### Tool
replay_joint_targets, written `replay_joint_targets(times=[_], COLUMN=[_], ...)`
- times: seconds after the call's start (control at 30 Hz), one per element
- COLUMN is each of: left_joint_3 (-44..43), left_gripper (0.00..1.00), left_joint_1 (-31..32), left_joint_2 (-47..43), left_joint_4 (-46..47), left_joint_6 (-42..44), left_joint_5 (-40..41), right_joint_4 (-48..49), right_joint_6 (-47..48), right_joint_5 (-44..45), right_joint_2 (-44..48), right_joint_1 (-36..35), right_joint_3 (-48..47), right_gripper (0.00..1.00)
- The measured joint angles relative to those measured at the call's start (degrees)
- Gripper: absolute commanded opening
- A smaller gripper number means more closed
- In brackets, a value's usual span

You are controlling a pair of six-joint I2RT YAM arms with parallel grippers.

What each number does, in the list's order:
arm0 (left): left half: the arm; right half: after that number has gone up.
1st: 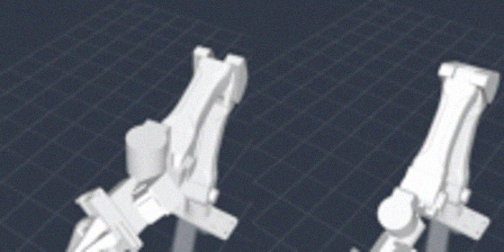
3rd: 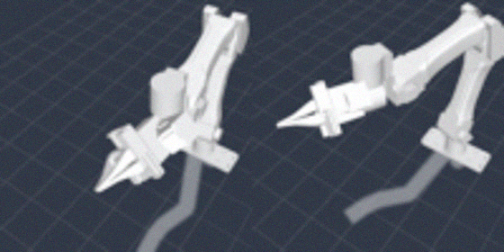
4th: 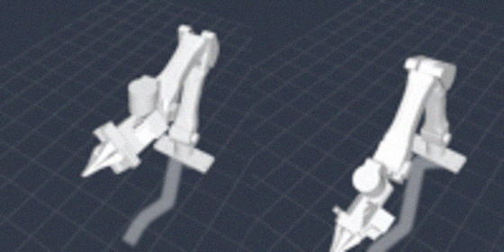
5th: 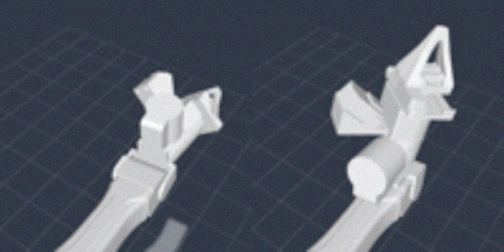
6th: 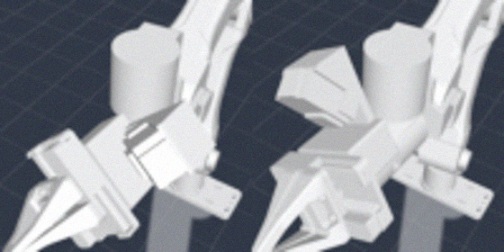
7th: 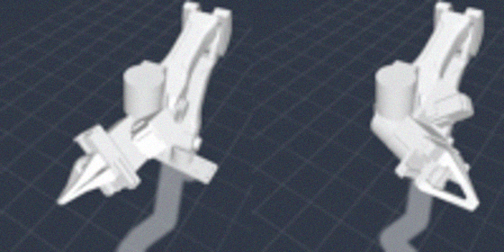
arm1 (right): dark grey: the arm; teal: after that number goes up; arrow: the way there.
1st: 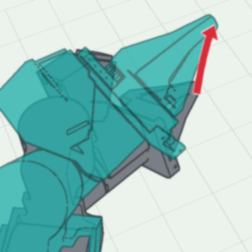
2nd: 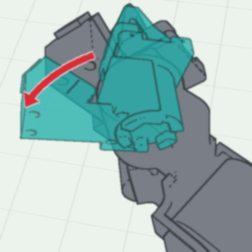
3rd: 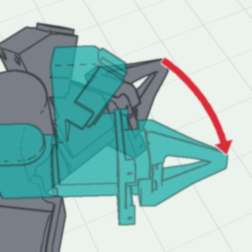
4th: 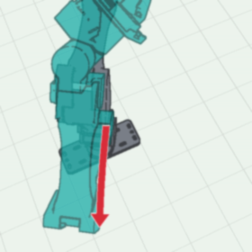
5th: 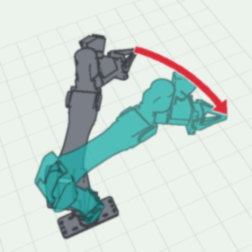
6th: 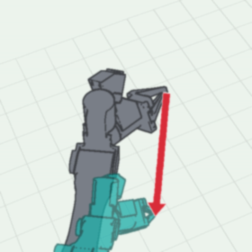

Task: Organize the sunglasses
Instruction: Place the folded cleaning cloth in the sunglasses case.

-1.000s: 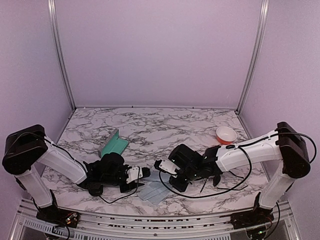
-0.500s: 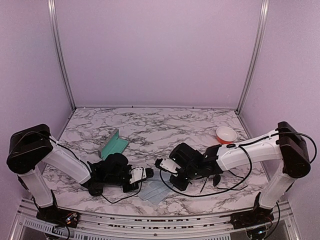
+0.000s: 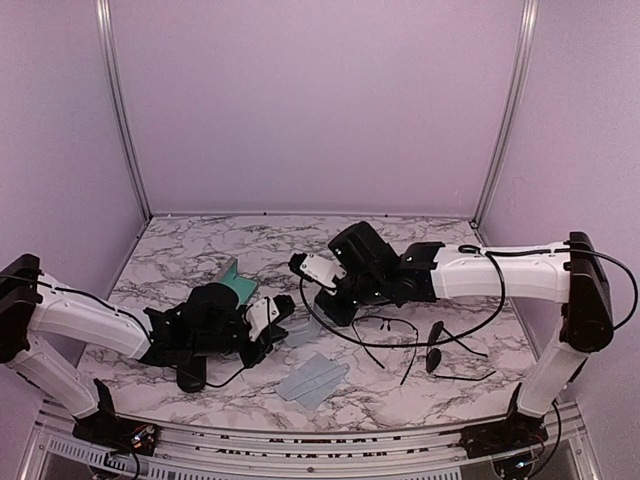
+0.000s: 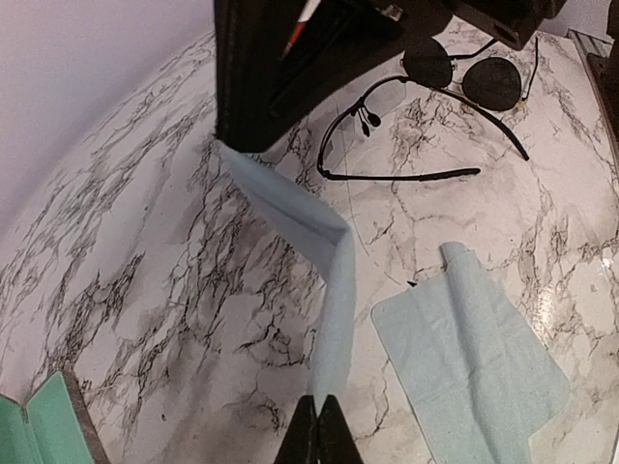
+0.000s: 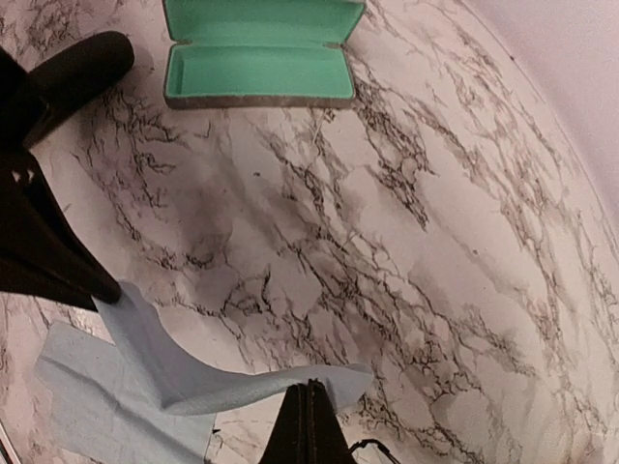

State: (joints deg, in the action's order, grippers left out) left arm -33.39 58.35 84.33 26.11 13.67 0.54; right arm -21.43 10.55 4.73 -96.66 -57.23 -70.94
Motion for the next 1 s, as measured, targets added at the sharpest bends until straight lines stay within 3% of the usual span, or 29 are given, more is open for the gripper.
replay_joint_targets(times=[0.5,1.0], left_joint_3=[-2.58,-0.46], left_gripper=[0.00,0.00], left_joint_1=[-2.23,-8.46], left_joint_2=[-7.85,-9.73], left_joint_4=[-17.14,-19.87], left_joint_6=[-16.65,-26.49], left_joint_5=[6.78,13.55], right_joint_4=[0.26,-0.26], right_joint_6=[5.51,7.78], right_joint_5=[1.16,0.48], right_joint_2=[-21.22,-34.58], right_joint_1=[0.87,1.38], right_joint_3=[-23.19,-41.40], right_gripper=[0.00,0.00])
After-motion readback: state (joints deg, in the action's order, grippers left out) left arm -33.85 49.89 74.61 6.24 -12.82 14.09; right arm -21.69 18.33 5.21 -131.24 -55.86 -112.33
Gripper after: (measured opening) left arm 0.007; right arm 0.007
